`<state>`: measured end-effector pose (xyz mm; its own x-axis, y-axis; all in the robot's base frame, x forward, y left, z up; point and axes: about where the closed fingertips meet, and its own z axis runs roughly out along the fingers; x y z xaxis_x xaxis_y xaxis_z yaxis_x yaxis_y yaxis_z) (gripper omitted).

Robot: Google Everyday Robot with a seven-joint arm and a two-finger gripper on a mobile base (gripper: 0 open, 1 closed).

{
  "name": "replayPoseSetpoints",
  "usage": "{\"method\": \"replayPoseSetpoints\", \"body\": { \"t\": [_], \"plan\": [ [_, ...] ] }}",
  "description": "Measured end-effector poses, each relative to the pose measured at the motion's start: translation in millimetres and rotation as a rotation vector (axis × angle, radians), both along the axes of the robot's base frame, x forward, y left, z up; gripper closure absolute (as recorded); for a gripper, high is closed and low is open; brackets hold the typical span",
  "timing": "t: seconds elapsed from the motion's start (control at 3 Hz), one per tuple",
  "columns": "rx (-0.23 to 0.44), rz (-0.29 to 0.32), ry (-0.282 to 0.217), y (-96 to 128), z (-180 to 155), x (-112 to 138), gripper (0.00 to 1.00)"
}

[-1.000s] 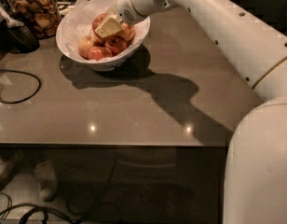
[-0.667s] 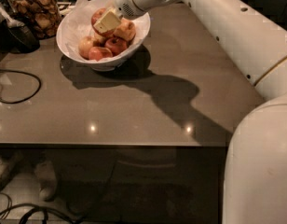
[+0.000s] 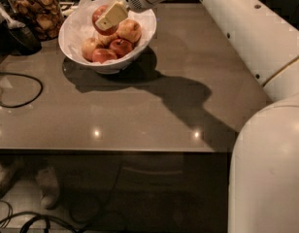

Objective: Pick apple from white bowl

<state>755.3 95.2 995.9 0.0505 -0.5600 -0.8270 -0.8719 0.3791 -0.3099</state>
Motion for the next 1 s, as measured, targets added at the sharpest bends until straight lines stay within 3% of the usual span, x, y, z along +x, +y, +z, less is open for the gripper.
{"method": "replayPoseSetpoints", "body": {
  "t": [0.67, 1.0],
  "plan": [
    [0.147, 0.072, -0.037, 19.4, 65.4, -3.7, 1.00],
    [0.171, 0.078, -0.024, 27.4, 97.4, -13.9, 1.00]
  ]
}}
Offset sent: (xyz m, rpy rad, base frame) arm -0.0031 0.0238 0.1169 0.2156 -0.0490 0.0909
